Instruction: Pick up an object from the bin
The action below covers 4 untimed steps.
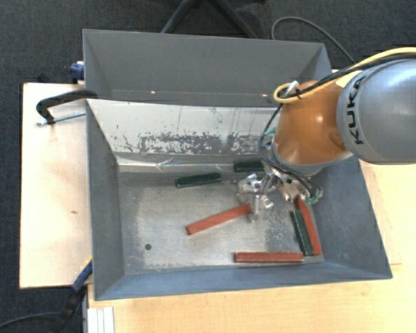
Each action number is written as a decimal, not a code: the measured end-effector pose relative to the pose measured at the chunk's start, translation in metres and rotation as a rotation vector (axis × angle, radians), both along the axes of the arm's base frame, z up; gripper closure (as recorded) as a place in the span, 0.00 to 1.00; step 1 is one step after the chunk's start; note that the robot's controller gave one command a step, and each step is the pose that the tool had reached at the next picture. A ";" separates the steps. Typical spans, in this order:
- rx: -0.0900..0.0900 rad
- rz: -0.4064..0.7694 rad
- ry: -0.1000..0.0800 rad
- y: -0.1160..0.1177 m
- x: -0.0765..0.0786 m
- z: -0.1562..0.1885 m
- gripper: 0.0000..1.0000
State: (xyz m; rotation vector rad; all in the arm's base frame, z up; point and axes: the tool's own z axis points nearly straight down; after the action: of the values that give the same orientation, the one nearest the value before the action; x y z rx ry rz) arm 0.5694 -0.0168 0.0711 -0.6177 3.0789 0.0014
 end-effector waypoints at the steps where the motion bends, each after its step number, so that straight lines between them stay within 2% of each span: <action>1: -0.001 0.031 -0.012 0.004 -0.012 0.103 1.00; 2: 0.000 0.031 -0.004 0.004 -0.013 0.098 0.00; 3: 0.001 0.002 0.007 0.001 -0.026 -0.005 0.00; 4: 0.001 0.002 -0.002 0.001 -0.024 0.000 1.00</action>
Offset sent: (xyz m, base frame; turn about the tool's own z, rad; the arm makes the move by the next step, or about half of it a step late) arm -0.0147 0.0033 0.0967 -0.0317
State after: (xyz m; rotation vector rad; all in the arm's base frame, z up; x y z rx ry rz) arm 0.5459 -0.0160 0.0709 -0.6210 3.0763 0.0017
